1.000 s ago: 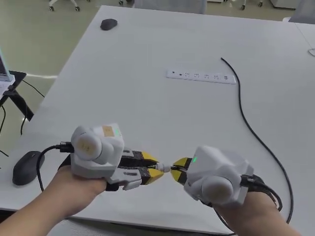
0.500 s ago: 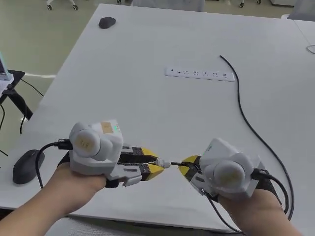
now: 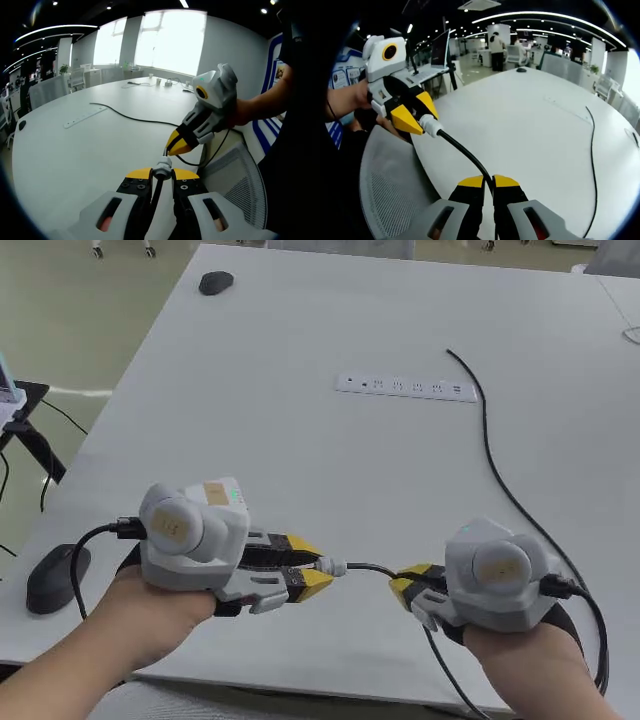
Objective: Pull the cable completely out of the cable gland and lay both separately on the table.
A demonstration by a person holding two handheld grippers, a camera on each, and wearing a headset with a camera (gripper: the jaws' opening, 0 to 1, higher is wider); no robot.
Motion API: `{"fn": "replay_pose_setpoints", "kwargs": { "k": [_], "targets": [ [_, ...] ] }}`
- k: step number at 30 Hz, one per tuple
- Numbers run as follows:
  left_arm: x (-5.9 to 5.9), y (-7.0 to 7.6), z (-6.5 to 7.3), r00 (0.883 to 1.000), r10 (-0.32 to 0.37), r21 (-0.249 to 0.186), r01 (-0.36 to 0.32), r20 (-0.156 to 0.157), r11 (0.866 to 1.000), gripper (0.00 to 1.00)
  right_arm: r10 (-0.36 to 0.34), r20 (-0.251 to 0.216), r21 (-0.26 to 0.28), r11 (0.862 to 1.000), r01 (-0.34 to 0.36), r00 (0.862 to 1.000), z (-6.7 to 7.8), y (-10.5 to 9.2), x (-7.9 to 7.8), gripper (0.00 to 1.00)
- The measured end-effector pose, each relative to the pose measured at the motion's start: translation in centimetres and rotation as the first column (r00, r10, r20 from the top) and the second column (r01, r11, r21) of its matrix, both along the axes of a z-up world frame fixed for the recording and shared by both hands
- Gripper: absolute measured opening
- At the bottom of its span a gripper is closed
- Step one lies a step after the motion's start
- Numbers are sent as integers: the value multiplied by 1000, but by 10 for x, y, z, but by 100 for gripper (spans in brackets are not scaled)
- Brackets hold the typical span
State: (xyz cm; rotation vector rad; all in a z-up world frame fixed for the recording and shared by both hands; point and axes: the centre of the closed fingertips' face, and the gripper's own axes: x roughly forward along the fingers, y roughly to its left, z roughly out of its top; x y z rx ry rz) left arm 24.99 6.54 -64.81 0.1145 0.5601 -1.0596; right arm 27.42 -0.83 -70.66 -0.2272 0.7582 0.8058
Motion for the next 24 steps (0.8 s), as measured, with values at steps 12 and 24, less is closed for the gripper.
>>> {"fn": "replay_pose_setpoints", "kwargs": {
  "k": [12, 24],
  "targets": [
    [0, 2, -2, 1000, 0, 6, 0, -1, 1000, 15, -127, -132, 26, 991, 131, 983, -26, -20, 1, 0],
    [1, 1, -2, 1000, 0, 4, 0, 0, 1000, 15, -222, -253, 61, 968, 244, 942, -40, -28, -2, 0]
  ]
}}
